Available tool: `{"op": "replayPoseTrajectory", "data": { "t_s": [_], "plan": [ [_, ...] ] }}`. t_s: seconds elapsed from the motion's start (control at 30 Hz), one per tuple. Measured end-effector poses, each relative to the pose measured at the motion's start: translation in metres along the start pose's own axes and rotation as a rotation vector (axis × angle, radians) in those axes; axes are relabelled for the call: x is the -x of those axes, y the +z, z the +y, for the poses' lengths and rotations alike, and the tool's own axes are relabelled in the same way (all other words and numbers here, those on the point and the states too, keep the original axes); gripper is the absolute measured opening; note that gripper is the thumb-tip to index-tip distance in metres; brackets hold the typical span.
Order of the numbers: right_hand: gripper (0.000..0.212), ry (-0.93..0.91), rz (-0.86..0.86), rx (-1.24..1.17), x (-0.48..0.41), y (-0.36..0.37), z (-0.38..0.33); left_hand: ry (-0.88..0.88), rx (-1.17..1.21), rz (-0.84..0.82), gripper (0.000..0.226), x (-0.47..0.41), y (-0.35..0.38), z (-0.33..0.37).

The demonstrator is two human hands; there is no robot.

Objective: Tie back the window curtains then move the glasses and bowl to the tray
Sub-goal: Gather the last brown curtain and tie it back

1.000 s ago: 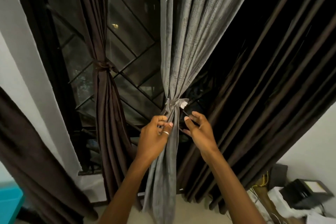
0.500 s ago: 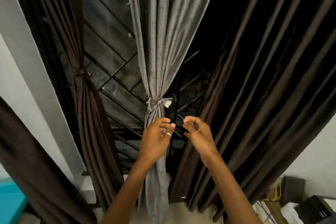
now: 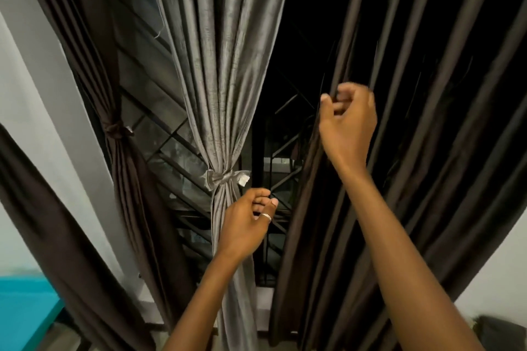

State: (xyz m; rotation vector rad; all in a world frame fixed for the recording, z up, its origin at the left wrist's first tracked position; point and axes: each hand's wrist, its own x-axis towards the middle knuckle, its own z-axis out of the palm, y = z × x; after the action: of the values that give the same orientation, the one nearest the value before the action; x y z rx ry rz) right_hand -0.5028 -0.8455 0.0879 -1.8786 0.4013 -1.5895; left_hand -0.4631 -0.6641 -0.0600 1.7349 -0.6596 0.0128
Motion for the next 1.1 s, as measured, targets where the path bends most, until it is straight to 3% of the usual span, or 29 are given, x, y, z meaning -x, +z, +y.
{"op": "replayPoseTrajectory", "data": {
  "t_s": [0.17, 0.23, 0.33, 0.43, 0.53, 0.7, 0.83, 0.9, 1.0, 1.1],
  "plan": [
    [0.064, -0.029, 0.044, 0.229, -0.044, 0.017, -0.007, 0.038, -0.011, 0.007, 0.019, -0.019, 0.006, 0.010],
    [0.055, 0.032, -0.023, 0.326, -0.034, 0.023, 0.006, 0.047, -0.001, 0.002, 0.020, -0.031, 0.010, 0.012],
    [0.024, 0.040, -0.159, 0.408, 0.009, 0.026, 0.043, 0.061, 0.013, 0.005, 0.022, -0.046, 0.020, 0.012],
    [0.029, 0.061, -0.300, 0.432, 0.071, 0.024, 0.078, 0.056, 0.037, -0.016, 0.028, -0.056, 0.030, 0.011],
    [0.030, 0.098, -0.384, 0.409, 0.117, 0.025, 0.091, 0.073, -0.003, -0.020, 0.044, -0.062, 0.039, 0.014],
    [0.027, 0.118, -0.464, 0.308, 0.146, 0.022, 0.092, 0.145, -0.308, 0.047, 0.093, -0.062, 0.062, 0.038],
    [0.038, 0.281, -0.490, 0.079, 0.152, 0.013, 0.086, 0.226, -0.448, 0.156, 0.059, -0.056, 0.074, 0.048],
    [0.030, 0.227, -0.554, 0.066, 0.146, 0.010, 0.090, 0.248, -0.434, 0.177, 0.045, -0.054, 0.074, 0.051],
    [0.016, 0.101, -0.597, 0.107, 0.138, 0.008, 0.099, 0.222, -0.460, 0.206, 0.048, -0.057, 0.071, 0.058],
    [0.019, 0.039, -0.657, 0.073, 0.135, 0.006, 0.101, 0.227, -0.534, 0.240, 0.049, -0.060, 0.073, 0.061]
  ]
}}
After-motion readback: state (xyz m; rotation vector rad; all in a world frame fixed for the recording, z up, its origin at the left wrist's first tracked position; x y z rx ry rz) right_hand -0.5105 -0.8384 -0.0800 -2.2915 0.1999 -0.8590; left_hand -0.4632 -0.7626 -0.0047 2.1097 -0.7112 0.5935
